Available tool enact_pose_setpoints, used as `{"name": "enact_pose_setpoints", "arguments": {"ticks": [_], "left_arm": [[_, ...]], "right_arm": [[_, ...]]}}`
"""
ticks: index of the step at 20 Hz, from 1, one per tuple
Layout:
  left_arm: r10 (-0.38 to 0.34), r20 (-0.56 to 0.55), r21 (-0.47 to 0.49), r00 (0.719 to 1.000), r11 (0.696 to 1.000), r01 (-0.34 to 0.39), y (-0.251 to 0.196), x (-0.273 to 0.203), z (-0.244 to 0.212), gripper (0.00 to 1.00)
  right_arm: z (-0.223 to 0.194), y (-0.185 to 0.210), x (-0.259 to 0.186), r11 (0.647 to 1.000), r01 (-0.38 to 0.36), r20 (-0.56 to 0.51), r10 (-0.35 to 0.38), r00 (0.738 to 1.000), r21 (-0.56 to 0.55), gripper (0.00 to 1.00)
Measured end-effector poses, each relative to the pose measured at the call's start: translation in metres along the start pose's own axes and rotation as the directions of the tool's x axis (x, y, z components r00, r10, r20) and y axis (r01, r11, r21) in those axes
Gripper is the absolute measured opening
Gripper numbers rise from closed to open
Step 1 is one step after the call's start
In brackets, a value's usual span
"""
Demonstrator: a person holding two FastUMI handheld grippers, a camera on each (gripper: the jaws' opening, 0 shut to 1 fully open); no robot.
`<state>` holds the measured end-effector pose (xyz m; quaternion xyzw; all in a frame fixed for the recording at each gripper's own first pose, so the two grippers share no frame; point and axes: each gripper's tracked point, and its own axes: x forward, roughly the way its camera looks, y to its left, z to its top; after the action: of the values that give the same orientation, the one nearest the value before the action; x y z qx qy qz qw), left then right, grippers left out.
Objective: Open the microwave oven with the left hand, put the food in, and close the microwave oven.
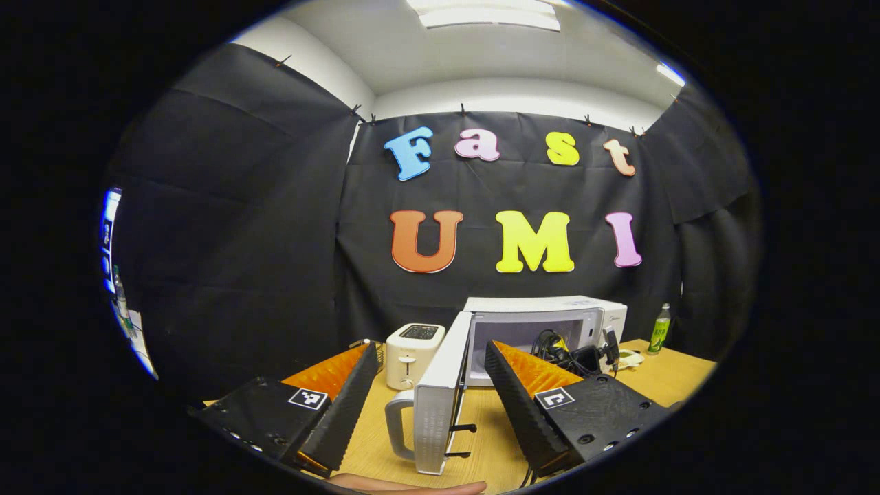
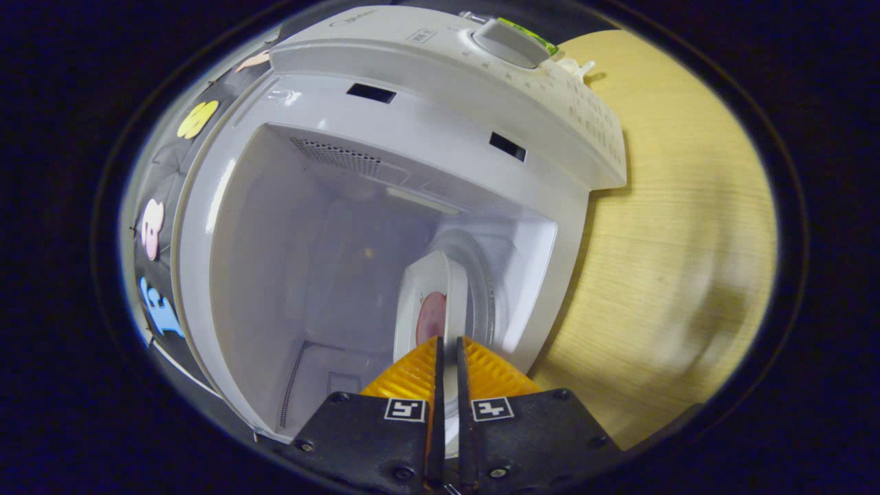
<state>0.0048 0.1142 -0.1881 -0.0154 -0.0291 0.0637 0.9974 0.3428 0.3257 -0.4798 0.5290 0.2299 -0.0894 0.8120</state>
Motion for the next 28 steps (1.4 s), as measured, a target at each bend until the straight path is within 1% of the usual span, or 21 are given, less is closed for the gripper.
{"name": "enact_pose_setpoints", "arguments": {"ticks": [2,5,8,9,10,11,12,13,14,17,18,19,20,21,22,23,24,25,26,27,28], "left_arm": [[-0.024,-0.003,-0.014,1.000,1.000,0.024,-0.004,-0.001,-0.002,0.95],[-0.033,-0.010,0.010,0.999,0.999,0.033,-0.004,-0.008,-0.003,0.95],[-0.011,-0.014,0.053,1.000,0.999,0.012,0.002,-0.018,-0.004,0.95],[-0.009,-0.014,0.059,1.000,0.998,0.010,0.003,-0.022,-0.003,0.95],[-0.002,-0.014,0.066,1.000,0.998,0.003,0.005,-0.027,-0.001,0.95],[0.004,-0.013,0.075,1.000,0.997,-0.003,0.008,-0.030,0.001,0.95],[0.011,-0.010,0.088,1.000,0.996,-0.010,0.010,-0.033,0.002,0.95],[0.020,-0.004,0.098,1.000,0.995,-0.019,0.014,-0.037,0.005,0.95],[0.026,-0.002,0.104,1.000,0.994,-0.026,0.017,-0.040,0.005,0.95],[0.022,-0.007,0.117,1.000,0.993,-0.021,0.019,-0.049,0.001,0.94],[0.027,-0.004,0.125,1.000,0.992,-0.027,0.024,-0.051,0.000,0.94],[0.031,-0.004,0.130,1.000,0.991,-0.030,0.026,-0.053,-0.001,0.94],[0.037,-0.003,0.133,0.999,0.990,-0.036,0.029,-0.056,-0.004,0.93],[0.040,-0.002,0.135,0.999,0.990,-0.040,0.030,-0.056,-0.005,0.83],[0.044,-0.010,0.137,0.999,0.990,-0.042,0.033,-0.057,-0.009,0.93],[0.050,-0.022,0.137,0.999,0.989,-0.046,0.037,-0.057,-0.014,0.83],[0.056,-0.032,0.139,0.998,0.989,-0.051,0.040,-0.055,-0.017,0.93],[0.056,-0.041,0.138,0.998,0.989,-0.050,0.043,-0.053,-0.020,0.82],[0.054,-0.050,0.140,0.997,0.989,-0.046,0.044,-0.051,-0.022,0.88],[0.054,-0.063,0.140,0.997,0.989,-0.045,0.046,-0.048,-0.027,0.86],[0.068,-0.059,0.145,0.996,0.988,-0.059,0.053,-0.045,-0.029,0.83]], "right_arm": [[0.003,0.000,-0.001,1.000,-0.003,0.014,0.003,1.000,-0.031,0.11],[0.005,0.001,-0.002,0.983,-0.009,0.048,0.018,0.999,-0.182,0.08],[0.010,-0.001,-0.010,0.945,-0.002,0.079,0.030,0.996,-0.326,0.15],[0.012,-0.002,-0.015,0.923,0.007,0.098,0.034,0.995,-0.385,0.05],[0.014,-0.001,-0.019,0.894,0.009,0.105,0.043,0.994,-0.447,0.12],[0.014,0.001,-0.023,0.863,0.000,0.100,0.058,0.993,-0.505,0.29],[0.014,0.001,-0.028,0.831,-0.009,0.086,0.068,0.994,-0.556,0.36],[0.013,0.004,-0.037,0.802,-0.021,0.072,0.080,0.994,-0.597,0.27],[0.015,0.006,-0.044,0.769,-0.035,0.060,0.095,0.994,-0.638,0.45],[0.021,0.012,-0.078,0.649,-0.084,0.020,0.151,0.988,-0.757,0.46],[0.019,0.009,-0.089,0.604,-0.106,-0.017,0.151,0.988,-0.790,0.65],[0.020,0.009,-0.103,0.567,-0.133,-0.048,0.163,0.985,-0.813,0.72],[0.022,0.010,-0.119,0.533,-0.157,-0.072,0.177,0.982,-0.832,0.72],[0.029,0.010,-0.136,0.498,-0.169,-0.082,0.191,0.978,-0.851,0.76],[0.038,0.009,-0.156,0.460,-0.175,-0.089,0.203,0.975,-0.870,0.86],[0.047,0.008,-0.176,0.418,-0.173,-0.088,0.215,0.973,-0.892,0.90],[0.060,0.004,-0.196,0.381,-0.152,-0.073,0.215,0.974,-0.912,0.93],[0.069,0.003,-0.216,0.349,-0.151,-0.072,0.228,0.971,-0.925,0.90],[0.080,0.002,-0.237,0.334,-0.143,-0.063,0.241,0.969,-0.932,0.92],[0.091,-0.001,-0.258,0.324,-0.138,-0.055,0.253,0.966,-0.936,0.92],[0.101,-0.005,-0.278,0.315,-0.138,-0.054,0.260,0.964,-0.939,0.98]]}}
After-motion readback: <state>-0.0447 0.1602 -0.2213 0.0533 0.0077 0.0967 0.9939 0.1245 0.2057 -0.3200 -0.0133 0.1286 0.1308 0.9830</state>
